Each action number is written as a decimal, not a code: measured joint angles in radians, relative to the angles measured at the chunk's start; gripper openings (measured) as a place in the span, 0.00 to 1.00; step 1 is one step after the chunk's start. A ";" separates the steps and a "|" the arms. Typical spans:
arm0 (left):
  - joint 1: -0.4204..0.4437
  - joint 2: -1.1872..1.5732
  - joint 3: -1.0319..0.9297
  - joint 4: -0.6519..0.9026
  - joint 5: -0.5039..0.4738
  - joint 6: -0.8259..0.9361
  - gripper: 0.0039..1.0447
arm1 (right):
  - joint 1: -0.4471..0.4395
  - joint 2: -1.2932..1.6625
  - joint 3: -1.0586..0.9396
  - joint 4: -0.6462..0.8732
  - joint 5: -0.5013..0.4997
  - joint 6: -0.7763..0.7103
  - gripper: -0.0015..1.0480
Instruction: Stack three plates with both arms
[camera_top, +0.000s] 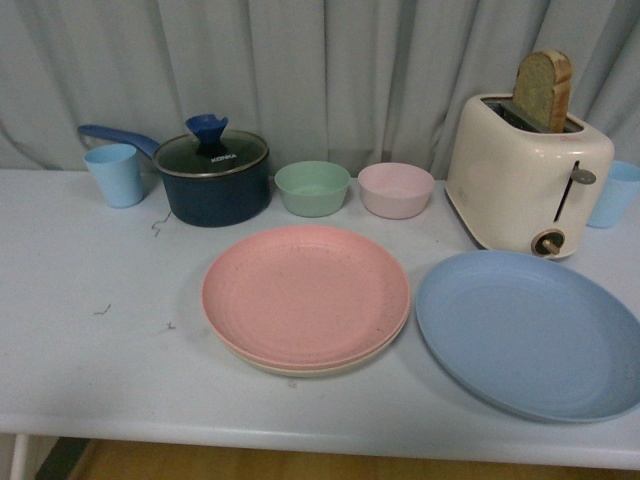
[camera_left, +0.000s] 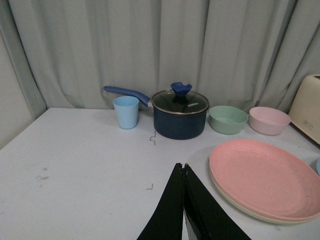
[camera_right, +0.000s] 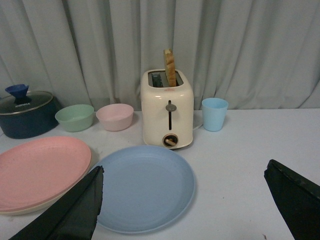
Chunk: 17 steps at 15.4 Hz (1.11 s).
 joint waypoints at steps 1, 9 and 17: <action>0.000 -0.019 0.000 -0.018 0.000 0.000 0.01 | 0.000 0.000 0.000 0.000 0.000 0.000 0.94; 0.000 -0.226 0.001 -0.235 0.000 0.001 0.01 | 0.000 0.000 0.000 0.000 0.000 0.000 0.94; 0.000 -0.226 0.001 -0.235 0.000 0.001 0.88 | 0.000 0.000 0.000 0.000 0.000 0.000 0.94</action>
